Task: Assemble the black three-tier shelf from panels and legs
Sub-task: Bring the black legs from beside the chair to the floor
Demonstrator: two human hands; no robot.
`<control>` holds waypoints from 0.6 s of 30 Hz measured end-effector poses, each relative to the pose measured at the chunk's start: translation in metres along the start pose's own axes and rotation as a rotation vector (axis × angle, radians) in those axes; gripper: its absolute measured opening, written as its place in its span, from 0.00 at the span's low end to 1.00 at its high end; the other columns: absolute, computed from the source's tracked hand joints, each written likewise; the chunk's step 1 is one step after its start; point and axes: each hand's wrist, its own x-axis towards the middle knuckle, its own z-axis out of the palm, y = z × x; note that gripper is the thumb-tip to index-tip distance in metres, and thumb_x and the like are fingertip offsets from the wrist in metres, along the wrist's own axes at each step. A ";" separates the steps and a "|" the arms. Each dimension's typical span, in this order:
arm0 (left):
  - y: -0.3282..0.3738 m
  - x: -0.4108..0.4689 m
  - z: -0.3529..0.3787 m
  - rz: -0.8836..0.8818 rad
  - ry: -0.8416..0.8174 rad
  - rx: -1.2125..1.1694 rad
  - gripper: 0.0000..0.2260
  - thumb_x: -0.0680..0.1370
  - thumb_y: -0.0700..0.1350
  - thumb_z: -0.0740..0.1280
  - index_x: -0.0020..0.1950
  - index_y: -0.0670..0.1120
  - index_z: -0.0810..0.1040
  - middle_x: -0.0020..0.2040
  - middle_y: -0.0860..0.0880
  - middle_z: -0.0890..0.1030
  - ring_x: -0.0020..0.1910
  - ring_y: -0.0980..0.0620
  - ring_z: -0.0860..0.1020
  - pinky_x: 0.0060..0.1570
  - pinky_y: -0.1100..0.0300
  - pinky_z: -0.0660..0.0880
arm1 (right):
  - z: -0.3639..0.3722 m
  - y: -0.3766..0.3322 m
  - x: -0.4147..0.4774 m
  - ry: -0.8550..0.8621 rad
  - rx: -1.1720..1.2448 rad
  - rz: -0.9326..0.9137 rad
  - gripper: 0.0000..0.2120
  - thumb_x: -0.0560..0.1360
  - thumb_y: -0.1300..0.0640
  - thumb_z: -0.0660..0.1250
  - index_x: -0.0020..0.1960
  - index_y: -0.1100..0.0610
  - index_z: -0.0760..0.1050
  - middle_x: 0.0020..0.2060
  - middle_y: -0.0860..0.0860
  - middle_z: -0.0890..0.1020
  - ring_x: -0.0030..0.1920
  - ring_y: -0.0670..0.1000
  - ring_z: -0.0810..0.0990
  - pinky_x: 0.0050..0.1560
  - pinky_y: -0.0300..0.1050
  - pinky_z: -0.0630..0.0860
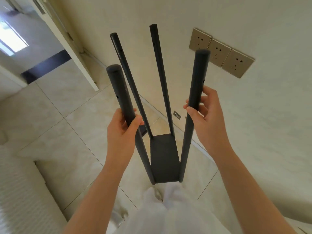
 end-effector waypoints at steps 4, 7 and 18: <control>0.000 0.054 0.008 -0.012 -0.055 0.024 0.11 0.81 0.41 0.68 0.54 0.58 0.74 0.43 0.62 0.81 0.48 0.57 0.83 0.43 0.76 0.74 | 0.014 0.005 0.046 0.014 -0.019 0.040 0.22 0.78 0.62 0.68 0.64 0.44 0.65 0.57 0.48 0.81 0.54 0.48 0.83 0.52 0.35 0.80; -0.002 0.095 0.015 0.024 -0.098 0.085 0.17 0.80 0.38 0.68 0.57 0.60 0.71 0.42 0.52 0.80 0.46 0.57 0.83 0.44 0.77 0.73 | 0.023 0.016 0.082 -0.037 -0.032 0.088 0.25 0.77 0.64 0.69 0.64 0.43 0.64 0.55 0.46 0.81 0.54 0.46 0.83 0.54 0.37 0.79; -0.041 0.214 0.041 -0.198 -0.368 0.358 0.06 0.79 0.44 0.70 0.55 0.49 0.77 0.49 0.52 0.83 0.42 0.62 0.81 0.40 0.73 0.73 | 0.043 0.060 0.158 -0.057 -0.171 0.329 0.23 0.76 0.63 0.71 0.66 0.53 0.66 0.55 0.53 0.82 0.55 0.53 0.83 0.59 0.50 0.79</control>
